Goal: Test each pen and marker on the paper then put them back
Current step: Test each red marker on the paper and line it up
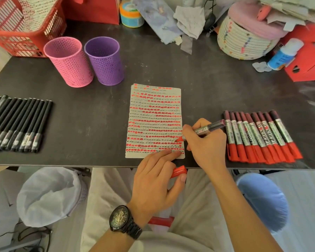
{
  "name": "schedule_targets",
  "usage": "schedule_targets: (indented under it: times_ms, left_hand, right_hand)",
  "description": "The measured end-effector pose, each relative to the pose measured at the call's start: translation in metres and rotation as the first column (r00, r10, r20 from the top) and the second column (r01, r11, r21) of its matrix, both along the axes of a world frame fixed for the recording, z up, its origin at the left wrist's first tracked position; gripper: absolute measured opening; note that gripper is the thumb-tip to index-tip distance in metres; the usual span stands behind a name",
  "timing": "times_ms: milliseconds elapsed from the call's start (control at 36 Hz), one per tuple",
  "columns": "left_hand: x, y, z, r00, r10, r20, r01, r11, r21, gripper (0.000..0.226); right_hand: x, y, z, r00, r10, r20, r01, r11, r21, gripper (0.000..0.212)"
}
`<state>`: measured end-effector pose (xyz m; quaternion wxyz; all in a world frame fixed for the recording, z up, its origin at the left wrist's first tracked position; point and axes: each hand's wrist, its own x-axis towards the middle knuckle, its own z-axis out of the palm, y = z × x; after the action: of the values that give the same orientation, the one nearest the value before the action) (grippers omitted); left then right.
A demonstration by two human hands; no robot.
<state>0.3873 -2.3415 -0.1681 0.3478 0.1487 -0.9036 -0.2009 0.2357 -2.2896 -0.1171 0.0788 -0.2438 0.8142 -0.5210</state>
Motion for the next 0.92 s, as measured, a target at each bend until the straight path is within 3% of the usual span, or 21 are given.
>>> schedule_targets:
  times_ms: [250, 472, 583, 722, 806, 917]
  left_hand:
    - [0.0, 0.002, 0.005, 1.0, 0.023, -0.003, -0.022, 0.997, 0.07, 0.038]
    - [0.0, 0.004, 0.021, 0.998, 0.039, 0.05, -0.05, 0.967, 0.248, 0.037]
    - [0.004, 0.0, 0.029, 1.0, 0.012, 0.029, -0.023, 0.909, 0.416, 0.04]
    - [0.009, -0.011, 0.042, 0.998, 0.042, -0.05, -0.019, 0.919, 0.394, 0.034]
    - [0.011, -0.02, 0.048, 0.998, 0.015, -0.062, 0.01, 0.927, 0.374, 0.032]
    - [0.012, -0.029, 0.052, 1.0, -0.029, -0.001, 0.027, 0.916, 0.401, 0.023]
  right_hand:
    - [0.001, 0.001, 0.002, 1.0, -0.015, 0.016, 0.015, 1.0, 0.005, 0.029]
    - [0.004, 0.003, 0.005, 0.998, -0.052, 0.03, 0.053, 0.997, -0.047, 0.032]
    - [0.009, 0.016, 0.015, 0.974, -0.069, 0.215, 0.124, 0.96, -0.25, 0.031]
    - [0.019, 0.039, 0.029, 0.84, 0.17, 0.516, 0.096, 0.889, -0.447, 0.029]
    - [0.027, 0.049, 0.037, 0.794, 0.224, 0.565, 0.109, 0.862, -0.496, 0.027]
    - [0.036, 0.055, 0.048, 0.808, 0.249, 0.534, 0.087, 0.845, -0.527, 0.021]
